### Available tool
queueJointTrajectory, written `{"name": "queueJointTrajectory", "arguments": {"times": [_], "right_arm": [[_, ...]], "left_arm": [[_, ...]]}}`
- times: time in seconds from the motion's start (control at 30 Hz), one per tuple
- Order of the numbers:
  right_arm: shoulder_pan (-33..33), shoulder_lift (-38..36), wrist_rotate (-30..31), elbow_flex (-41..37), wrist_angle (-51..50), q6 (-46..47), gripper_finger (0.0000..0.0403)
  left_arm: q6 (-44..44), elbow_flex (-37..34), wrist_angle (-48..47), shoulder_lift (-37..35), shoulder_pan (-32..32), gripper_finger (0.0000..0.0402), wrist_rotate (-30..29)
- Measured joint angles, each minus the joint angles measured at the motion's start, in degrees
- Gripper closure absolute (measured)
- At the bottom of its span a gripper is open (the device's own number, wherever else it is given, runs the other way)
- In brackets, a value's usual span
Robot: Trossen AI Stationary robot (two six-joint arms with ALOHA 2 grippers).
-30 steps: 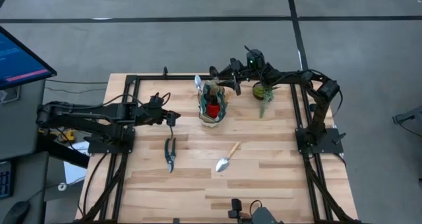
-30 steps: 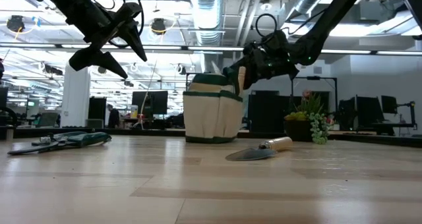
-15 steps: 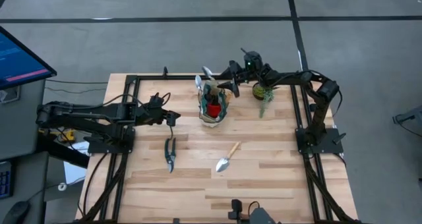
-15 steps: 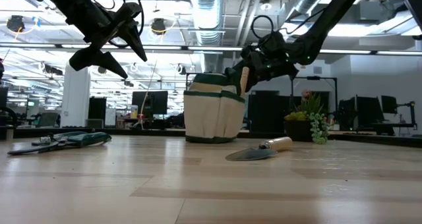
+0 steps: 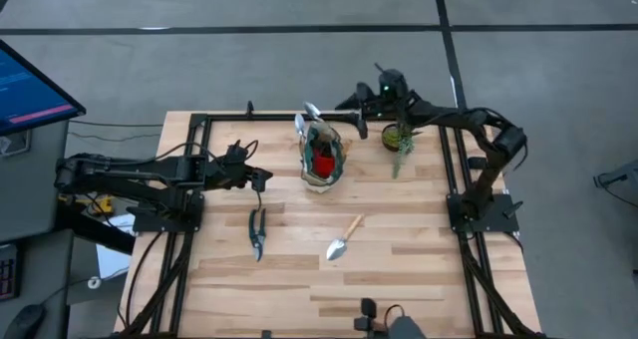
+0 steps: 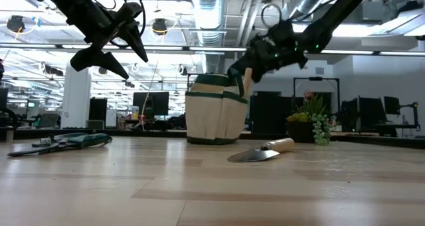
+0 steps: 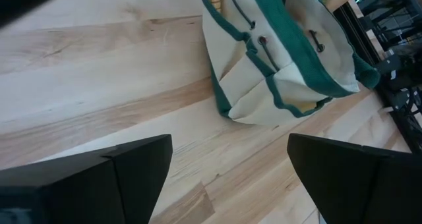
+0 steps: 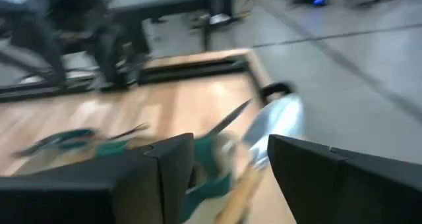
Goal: Pick & Place Garden tools in Gardening bag
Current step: Put the brown trowel into the brown gardening bag
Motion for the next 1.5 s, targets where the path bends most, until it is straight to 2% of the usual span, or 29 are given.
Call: {"name": "queueJointTrajectory", "arguments": {"times": [0.2,0.3,0.37,0.57,0.8,0.93,1.13,1.33,1.5], "right_arm": [[0.28,-3.52,9.97,2.85,-0.11,-2.86,0.0203],[0.2,0.06,9.83,10.39,-4.28,-0.81,0.0188],[0.06,4.05,9.18,17.93,-12.02,-1.43,0.0178],[-1.51,17.98,-0.9,41.76,-38.15,-7.96,0.0154],[-4.34,30.07,-10.42,58.49,-47.26,-7.91,0.0147],[-5.18,33.98,-14.82,63.18,-50.49,-7.9,0.0147],[-4.49,37.87,-14.38,64.7,-52.11,-8.13,0.0147],[-3.58,38.71,-8.78,64.72,-55.63,-11.15,0.0147],[-3.02,38.71,-8.54,64.72,-56.85,-11.56,0.0147]], "left_arm": [[-0.09,0.0,0.37,0.0,0.0,0.0108,0.0],[-0.15,0.0,1.81,0.0,-0.02,0.0108,-0.02],[-0.15,0.0,2.96,0.0,0.0,0.0108,-0.04],[-0.17,0.0,4.04,0.0,0.0,0.0108,-0.02],[-0.09,0.0,4.21,0.0,0.0,0.0108,0.08],[-0.07,0.0,4.33,0.0,-0.02,0.0108,0.28],[-0.04,0.0,4.69,0.0,-0.02,0.0108,0.43],[-0.02,0.0,5.01,0.0,-0.02,0.0108,0.44],[-0.01,0.0,5.03,0.0,-0.02,0.0108,0.44]]}}
